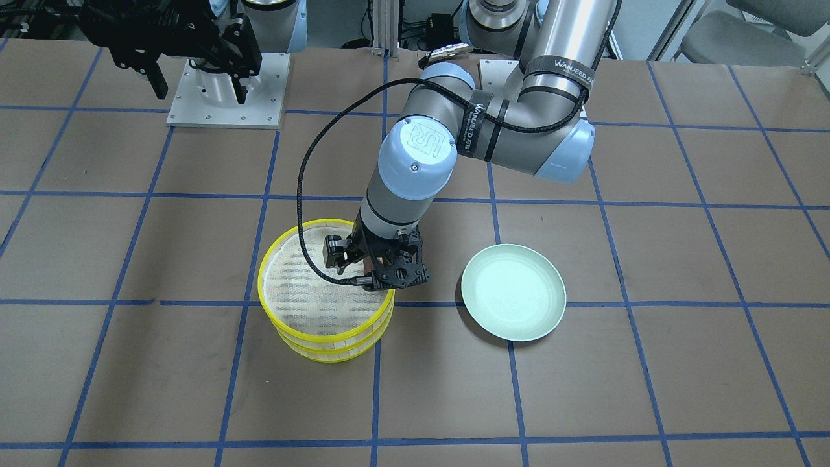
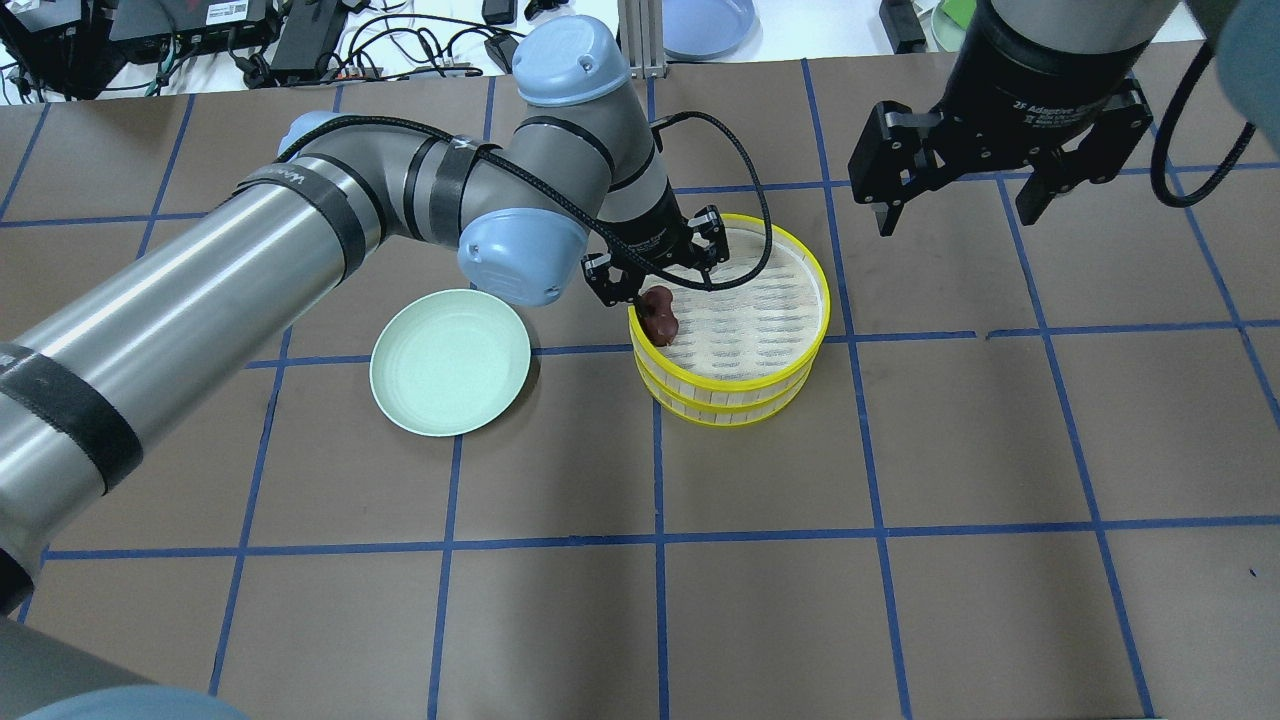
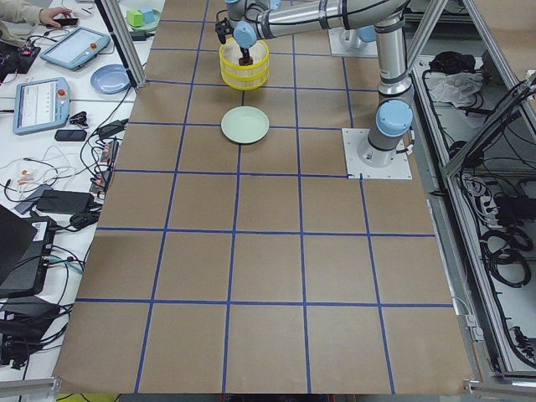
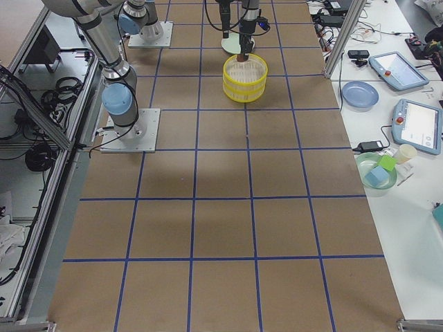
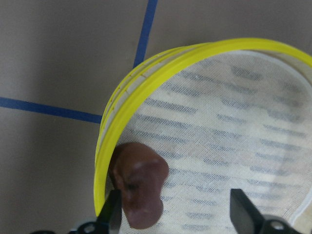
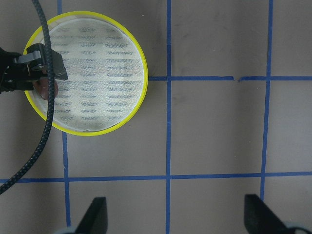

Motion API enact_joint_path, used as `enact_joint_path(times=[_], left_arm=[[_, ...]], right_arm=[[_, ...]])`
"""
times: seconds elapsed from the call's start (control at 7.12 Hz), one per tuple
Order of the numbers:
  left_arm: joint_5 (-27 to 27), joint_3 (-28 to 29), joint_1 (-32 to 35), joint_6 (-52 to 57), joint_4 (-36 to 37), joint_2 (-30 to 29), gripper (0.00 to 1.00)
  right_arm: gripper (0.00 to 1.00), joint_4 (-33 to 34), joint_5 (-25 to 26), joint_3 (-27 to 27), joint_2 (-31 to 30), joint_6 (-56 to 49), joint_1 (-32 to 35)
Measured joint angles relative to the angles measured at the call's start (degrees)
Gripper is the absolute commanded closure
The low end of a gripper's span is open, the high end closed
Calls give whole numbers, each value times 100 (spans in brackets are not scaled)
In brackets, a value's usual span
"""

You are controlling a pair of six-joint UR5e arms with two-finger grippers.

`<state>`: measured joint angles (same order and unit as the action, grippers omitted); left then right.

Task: Place buns in different layers of steamer
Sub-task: 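Open the left gripper to release the red bun and raise it away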

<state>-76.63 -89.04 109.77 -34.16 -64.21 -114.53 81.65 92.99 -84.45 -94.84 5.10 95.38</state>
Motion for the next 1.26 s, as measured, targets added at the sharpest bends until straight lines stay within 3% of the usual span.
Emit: enact_joint_path(times=[0.56, 0.84, 1.26], left_arm=[[-248, -47, -115, 400, -57, 291, 0], [-1057, -113, -653, 1908, -368, 658, 0], [-1343, -138, -1937, 3803, -1158, 1247, 0]], right_arm=[[0, 0, 2, -10, 1, 0, -1], [0, 0, 8, -13, 1, 0, -1], [0, -83, 9, -19, -7, 0, 9]])
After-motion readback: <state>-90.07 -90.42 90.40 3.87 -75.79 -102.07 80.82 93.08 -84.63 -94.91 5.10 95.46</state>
